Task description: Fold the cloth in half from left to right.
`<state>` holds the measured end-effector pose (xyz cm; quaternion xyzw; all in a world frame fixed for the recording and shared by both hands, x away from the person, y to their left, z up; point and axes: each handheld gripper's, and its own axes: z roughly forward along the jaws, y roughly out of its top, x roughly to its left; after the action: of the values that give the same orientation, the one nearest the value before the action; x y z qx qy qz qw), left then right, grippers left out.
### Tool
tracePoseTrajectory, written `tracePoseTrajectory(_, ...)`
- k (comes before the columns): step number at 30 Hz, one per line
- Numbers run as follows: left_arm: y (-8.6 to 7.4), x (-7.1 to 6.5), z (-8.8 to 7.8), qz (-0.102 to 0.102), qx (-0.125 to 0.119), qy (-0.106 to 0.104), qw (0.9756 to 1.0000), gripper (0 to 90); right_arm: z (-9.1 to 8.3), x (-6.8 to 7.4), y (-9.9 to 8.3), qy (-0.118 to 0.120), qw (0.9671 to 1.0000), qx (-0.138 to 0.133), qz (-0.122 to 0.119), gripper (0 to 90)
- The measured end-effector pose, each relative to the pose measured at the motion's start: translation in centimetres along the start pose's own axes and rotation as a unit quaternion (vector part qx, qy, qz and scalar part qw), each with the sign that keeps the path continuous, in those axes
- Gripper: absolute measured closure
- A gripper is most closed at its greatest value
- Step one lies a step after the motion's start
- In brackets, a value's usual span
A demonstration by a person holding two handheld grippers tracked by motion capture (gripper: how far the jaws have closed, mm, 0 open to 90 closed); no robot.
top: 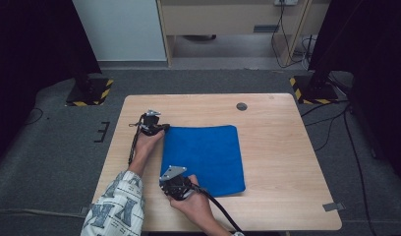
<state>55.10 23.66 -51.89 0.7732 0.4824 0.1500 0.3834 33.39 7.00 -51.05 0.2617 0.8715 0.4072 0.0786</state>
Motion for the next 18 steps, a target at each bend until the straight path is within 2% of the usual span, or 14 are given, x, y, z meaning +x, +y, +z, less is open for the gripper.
tracePoseTrajectory(4,1.0,0.0,-0.9,0.004,-0.010,0.004,0.9999,89.5,0.3,0.3,0.8,-0.011,0.9999,-0.007,0.002,86.8)
tracePoseTrajectory(8,1.0,0.4,-1.5,0.007,0.000,0.014,0.9999,89.5,0.4,0.7,1.7,-0.021,0.9995,-0.022,0.003,86.8)
tracePoseTrajectory(13,0.9,1.4,-2.5,-0.010,-0.003,0.014,0.9998,89.4,0.5,1.2,2.6,-0.019,0.9994,-0.030,-0.005,86.9)
tracePoseTrajectory(18,1.5,0.0,-2.9,-0.007,-0.009,0.003,0.9999,89.4,-0.3,1.2,1.9,-0.016,0.9993,-0.035,-0.001,86.8)
